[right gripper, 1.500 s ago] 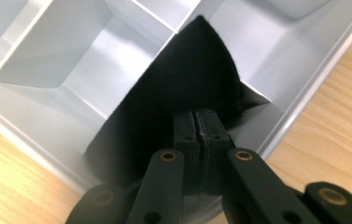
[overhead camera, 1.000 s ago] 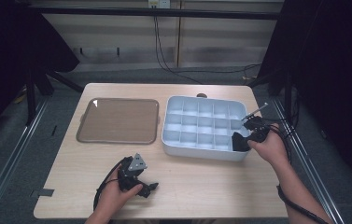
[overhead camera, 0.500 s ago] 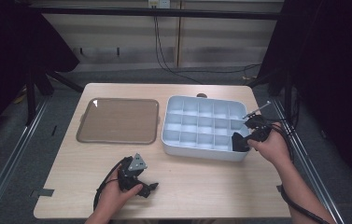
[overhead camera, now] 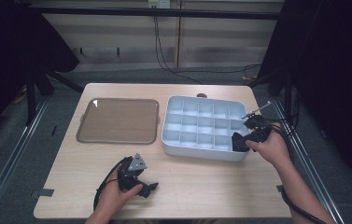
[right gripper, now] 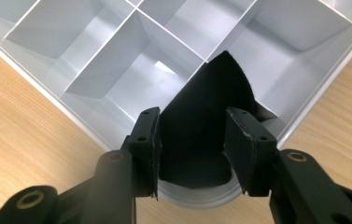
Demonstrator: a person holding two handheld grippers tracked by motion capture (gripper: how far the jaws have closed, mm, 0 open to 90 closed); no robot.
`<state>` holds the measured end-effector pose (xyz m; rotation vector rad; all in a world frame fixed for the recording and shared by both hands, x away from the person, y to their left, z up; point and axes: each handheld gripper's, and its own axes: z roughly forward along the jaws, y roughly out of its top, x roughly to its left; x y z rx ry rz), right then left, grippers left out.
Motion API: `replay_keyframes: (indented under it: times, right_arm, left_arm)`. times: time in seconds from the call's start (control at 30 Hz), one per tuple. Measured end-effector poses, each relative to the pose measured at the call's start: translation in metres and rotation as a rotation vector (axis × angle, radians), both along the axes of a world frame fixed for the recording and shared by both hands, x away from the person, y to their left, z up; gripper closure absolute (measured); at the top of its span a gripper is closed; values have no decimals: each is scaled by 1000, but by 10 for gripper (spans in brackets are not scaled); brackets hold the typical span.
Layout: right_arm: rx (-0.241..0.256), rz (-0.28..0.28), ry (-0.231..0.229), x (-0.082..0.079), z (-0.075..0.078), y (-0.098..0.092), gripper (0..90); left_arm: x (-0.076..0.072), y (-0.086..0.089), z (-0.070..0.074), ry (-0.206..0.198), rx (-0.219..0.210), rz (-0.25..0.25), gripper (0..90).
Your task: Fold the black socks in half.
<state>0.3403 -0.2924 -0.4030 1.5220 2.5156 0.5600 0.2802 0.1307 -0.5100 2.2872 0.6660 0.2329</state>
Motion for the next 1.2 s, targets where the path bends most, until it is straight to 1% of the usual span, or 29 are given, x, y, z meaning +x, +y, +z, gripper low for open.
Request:
replay_keyframes:
  times: [0.03,0.13,0.2,0.23,0.27,0.33,0.37,0.43,0.5,0.7,0.8,0.87,1.03,1.07,1.2]
  right_arm:
    - [2,4,-10,0,0,0,555]
    - [18,3,-10,-2,1,2,512]
    - [16,6,-15,-4,3,3,489]
    - [17,18,-26,-4,3,4,476]
    - [21,17,-29,-5,4,5,471]
    - [14,27,-26,-6,6,7,455]
    - [11,33,-36,-6,6,8,446]
    - [22,34,-38,-6,7,10,427]
    - [25,30,-34,-7,8,12,420]
    - [21,49,-39,-6,8,17,392]
    - [18,58,-32,-4,8,21,380]
    - [20,64,-37,-3,8,23,371]
    - [17,87,-33,-6,9,27,363]
    - [16,86,-26,-7,9,28,361]
    - [20,89,-23,-8,8,27,356]
  left_arm:
    - [0,0,0,0,0,0,0]
    - [0,0,0,-1,1,-1,0]
    - [0,0,0,-2,1,-1,0]
    - [0,0,0,-1,1,-1,0]
    - [0,0,0,0,0,0,0]
    - [0,0,0,-2,1,-1,0]
    - [0,0,0,-1,1,-1,0]
    - [0,0,0,-3,1,0,0]
    - [0,0,0,-3,1,0,0]
    - [0,0,0,-1,-1,1,0]
    - [0,0,0,-3,1,0,0]
    - [0,0,0,-3,1,1,0]
    - [0,0,0,-4,3,1,0]
    - [0,0,0,-3,2,1,0]
    - [0,0,0,-2,1,1,0]
